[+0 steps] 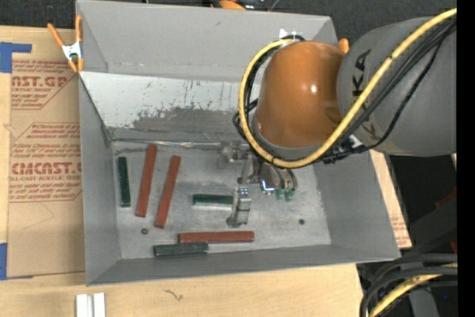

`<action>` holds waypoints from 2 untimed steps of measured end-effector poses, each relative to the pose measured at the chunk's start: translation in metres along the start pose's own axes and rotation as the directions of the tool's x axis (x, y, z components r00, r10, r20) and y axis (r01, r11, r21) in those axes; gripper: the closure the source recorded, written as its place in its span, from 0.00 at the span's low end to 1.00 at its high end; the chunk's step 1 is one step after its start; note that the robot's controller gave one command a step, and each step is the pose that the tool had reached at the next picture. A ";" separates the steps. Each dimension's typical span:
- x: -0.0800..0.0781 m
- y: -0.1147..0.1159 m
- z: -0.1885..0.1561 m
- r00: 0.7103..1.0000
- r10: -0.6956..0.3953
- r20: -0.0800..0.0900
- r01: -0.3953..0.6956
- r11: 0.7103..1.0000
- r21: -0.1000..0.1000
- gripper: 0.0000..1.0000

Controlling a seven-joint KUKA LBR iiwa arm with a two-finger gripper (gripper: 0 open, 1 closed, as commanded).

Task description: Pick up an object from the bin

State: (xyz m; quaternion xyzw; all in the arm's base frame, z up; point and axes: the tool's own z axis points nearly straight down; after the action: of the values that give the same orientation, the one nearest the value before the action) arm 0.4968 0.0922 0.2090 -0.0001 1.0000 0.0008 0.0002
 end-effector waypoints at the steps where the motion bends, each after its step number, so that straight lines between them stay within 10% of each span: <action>1: -0.008 0.019 0.143 0.992 -0.124 -0.007 0.124 0.992 0.002 0.00; 2: -0.060 -0.032 0.126 0.997 -0.078 0.006 0.078 0.997 0.004 0.00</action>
Offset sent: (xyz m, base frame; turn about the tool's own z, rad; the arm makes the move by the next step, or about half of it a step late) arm 0.0100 0.0197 -0.1390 -0.1235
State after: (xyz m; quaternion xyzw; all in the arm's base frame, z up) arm 0.5572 0.0605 0.0832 -0.0389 0.9992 -0.0011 0.0034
